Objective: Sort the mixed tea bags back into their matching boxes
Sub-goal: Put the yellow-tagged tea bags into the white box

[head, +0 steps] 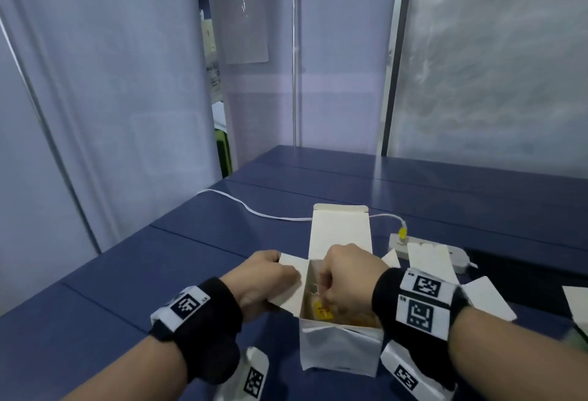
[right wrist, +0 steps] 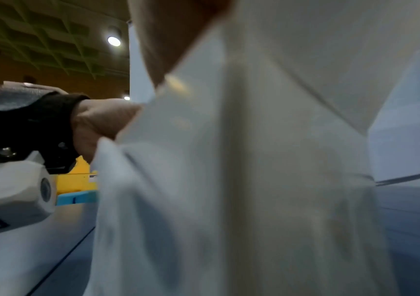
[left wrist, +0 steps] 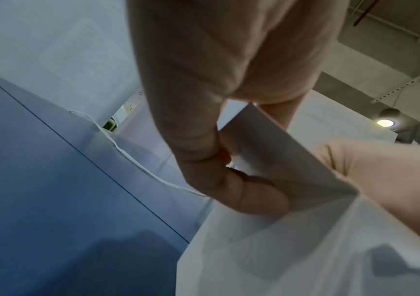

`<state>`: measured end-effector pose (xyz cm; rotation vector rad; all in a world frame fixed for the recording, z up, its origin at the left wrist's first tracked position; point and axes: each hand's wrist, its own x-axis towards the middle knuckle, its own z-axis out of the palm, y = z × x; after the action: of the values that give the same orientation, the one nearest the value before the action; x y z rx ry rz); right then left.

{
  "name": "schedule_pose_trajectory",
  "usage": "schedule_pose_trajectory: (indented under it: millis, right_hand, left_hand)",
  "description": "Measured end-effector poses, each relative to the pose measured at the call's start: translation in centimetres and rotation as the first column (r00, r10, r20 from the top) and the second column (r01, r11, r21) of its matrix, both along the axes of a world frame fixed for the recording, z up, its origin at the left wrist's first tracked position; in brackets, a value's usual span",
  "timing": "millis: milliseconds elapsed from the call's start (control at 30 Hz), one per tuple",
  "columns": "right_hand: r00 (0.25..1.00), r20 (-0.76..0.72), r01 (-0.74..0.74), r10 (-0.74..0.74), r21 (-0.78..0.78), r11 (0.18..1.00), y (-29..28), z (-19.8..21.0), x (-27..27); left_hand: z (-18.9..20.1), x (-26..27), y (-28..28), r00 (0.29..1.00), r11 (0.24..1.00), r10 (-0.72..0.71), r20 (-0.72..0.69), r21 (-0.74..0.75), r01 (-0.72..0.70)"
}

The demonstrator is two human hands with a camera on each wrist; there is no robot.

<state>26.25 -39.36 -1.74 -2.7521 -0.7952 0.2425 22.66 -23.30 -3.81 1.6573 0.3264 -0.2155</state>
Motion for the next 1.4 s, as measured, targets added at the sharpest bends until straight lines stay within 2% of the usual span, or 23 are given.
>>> schedule_pose_trajectory:
  millis: [167,333,400,433,500,533,567,600,700,767,800,867,1033,1100,1200,1300,1400]
  right_hand:
    - [0.986,-0.133,-0.109,0.103,-0.037,0.993,-0.7,-0.1,-0.5]
    - [0.978,-0.121,-0.176,0.169,-0.046,0.983,-1.3,0.2,-1.4]
    - [0.992,-0.007,-0.124,0.124,0.02,0.992,-1.9,0.7,-1.7]
    - [0.992,0.1,-0.088,0.081,0.059,0.994,-2.5,0.9,-1.9]
    - [0.947,0.319,-0.021,-0.025,0.139,0.99,-3.9,0.9,-2.2]
    - [0.924,0.368,0.024,-0.104,0.216,0.976,-4.7,0.7,-2.5]
    - [0.914,0.353,0.084,-0.201,0.322,0.943,-5.5,0.4,-2.9]
    - [0.913,0.274,0.161,-0.304,0.442,0.882,-6.2,0.0,-3.4]
    - [0.863,-0.094,0.401,-0.496,0.724,0.561,-7.4,-1.7,-5.3]
    - [0.819,-0.236,0.459,-0.523,0.817,0.35,-7.6,-2.6,-6.5]
    - [0.807,-0.268,0.462,-0.527,0.841,0.281,-7.7,-2.9,-7.0]
    - [0.813,-0.28,0.437,-0.511,0.873,0.216,-7.7,-3.0,-8.1]
    - [0.899,-0.227,0.313,-0.374,0.931,0.188,-8.1,-2.4,-11.2]
    - [0.906,-0.246,0.307,-0.344,0.942,0.136,-8.4,-2.2,-12.6]
    - [0.913,-0.287,0.307,-0.291,0.952,0.022,-9.1,-1.9,-14.4]
    - [0.91,-0.314,0.32,-0.269,0.947,-0.024,-9.4,-1.8,-15.8]
    - [0.881,-0.412,0.392,-0.234,0.911,-0.129,-9.4,-2.1,-16.6]
  left_hand:
    - [0.2,-0.3,0.2,1.0,1.0,0.008,-0.001,-0.03,-0.008]
    - [0.3,-0.8,-0.2,1.0,1.0,0.012,0.016,-0.027,-0.011]
    - [0.3,-1.2,-0.4,1.0,1.0,0.003,0.016,-0.019,-0.003]
    - [0.4,-1.5,-0.5,1.0,1.0,-0.004,0.015,-0.021,0.005]
    - [0.5,-2.0,-0.5,1.0,0.999,-0.016,0.014,-0.03,0.016]
    - [0.6,-2.3,-0.5,1.0,0.999,-0.021,0.014,-0.036,0.022]
    - [0.7,-2.6,-0.5,1.0,0.999,-0.028,0.013,-0.04,0.028]
    - [0.8,-2.9,-0.5,0.999,0.998,-0.034,0.015,-0.043,0.035]
    - [1.0,-4.0,-0.8,0.999,0.998,-0.049,0.02,-0.046,0.05]
    - [1.1,-5.0,-1.2,0.998,0.998,-0.057,0.026,-0.027,0.058]
    - [1.1,-5.5,-1.3,0.998,0.998,-0.058,0.028,-0.018,0.058]
    - [1.1,-6.6,-1.6,0.998,0.998,-0.057,0.037,-0.012,0.057]
    - [0.9,-9.4,-1.9,0.996,0.997,-0.068,0.05,0.026,0.066]
    - [0.9,-10.8,-2.4,0.992,0.993,-0.11,0.06,0.042,0.108]
    - [1.0,-12.6,-3.3,0.99,0.988,-0.142,0.022,-0.053,0.143]
    - [1.0,-13.6,-3.7,0.994,0.986,-0.103,0.024,-0.127,0.105]
    - [0.6,-14.3,-3.8,0.986,0.991,-0.129,0.102,0.041,0.125]
